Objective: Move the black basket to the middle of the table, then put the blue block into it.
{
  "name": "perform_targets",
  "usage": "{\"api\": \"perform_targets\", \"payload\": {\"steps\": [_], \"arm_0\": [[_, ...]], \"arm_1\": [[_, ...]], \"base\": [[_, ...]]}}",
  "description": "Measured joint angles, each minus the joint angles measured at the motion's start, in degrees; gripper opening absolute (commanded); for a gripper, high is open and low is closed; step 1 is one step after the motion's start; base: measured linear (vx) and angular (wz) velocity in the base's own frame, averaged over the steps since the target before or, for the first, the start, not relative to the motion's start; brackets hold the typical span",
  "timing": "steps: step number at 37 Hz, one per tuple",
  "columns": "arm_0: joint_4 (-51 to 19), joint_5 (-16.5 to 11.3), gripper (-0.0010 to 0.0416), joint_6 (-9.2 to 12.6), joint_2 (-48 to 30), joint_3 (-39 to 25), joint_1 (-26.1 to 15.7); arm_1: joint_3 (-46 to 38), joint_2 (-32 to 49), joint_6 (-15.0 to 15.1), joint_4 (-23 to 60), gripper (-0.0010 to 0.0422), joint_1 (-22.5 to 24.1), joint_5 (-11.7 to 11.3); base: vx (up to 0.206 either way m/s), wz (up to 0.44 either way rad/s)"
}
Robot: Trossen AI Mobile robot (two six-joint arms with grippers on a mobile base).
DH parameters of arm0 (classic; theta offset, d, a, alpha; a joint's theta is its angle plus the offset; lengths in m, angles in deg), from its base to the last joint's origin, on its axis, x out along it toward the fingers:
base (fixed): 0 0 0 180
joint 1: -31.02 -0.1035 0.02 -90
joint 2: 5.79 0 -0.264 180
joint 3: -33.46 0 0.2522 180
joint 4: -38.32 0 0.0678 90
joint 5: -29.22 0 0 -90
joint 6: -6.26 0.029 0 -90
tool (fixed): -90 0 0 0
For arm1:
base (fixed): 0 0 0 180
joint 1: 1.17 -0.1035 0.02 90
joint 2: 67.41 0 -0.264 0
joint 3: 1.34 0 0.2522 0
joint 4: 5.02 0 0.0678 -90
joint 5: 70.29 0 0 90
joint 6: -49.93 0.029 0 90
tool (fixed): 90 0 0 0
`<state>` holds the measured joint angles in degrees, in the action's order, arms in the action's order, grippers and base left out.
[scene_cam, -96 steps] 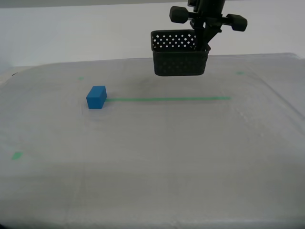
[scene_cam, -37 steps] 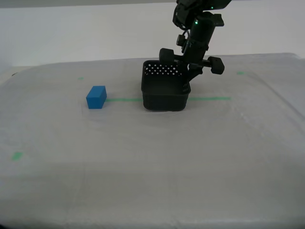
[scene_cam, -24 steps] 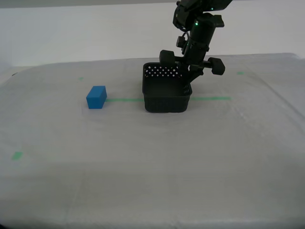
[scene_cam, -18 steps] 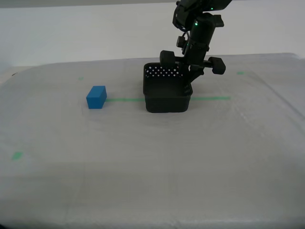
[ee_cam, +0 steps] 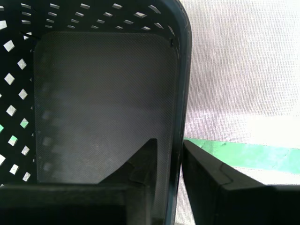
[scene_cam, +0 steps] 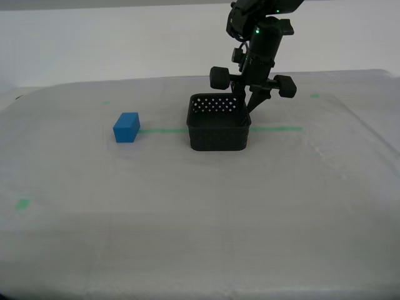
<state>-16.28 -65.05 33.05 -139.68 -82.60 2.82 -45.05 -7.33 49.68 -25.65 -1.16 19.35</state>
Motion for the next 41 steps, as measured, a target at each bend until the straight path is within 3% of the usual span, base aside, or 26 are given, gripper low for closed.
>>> {"api": "perform_targets", "payload": {"steps": [10,29,41], "arm_0": [[0.13,0.0,0.0167,0.0,0.02,0.0,0.0],[0.15,0.02,0.04,-0.5,0.09,0.0,0.0],[0.22,-0.07,0.0395,-1.7,0.39,-0.13,0.0]], "arm_1": [[0.0,0.0,0.0,0.0,0.0,0.0,-0.02],[0.0,0.0,0.0,0.0,0.0,0.0,0.0],[0.0,0.0,0.0,0.0,0.0,0.0,0.0]], "base": [[0.0,0.0],[0.0,0.0],[0.0,0.0]]}}
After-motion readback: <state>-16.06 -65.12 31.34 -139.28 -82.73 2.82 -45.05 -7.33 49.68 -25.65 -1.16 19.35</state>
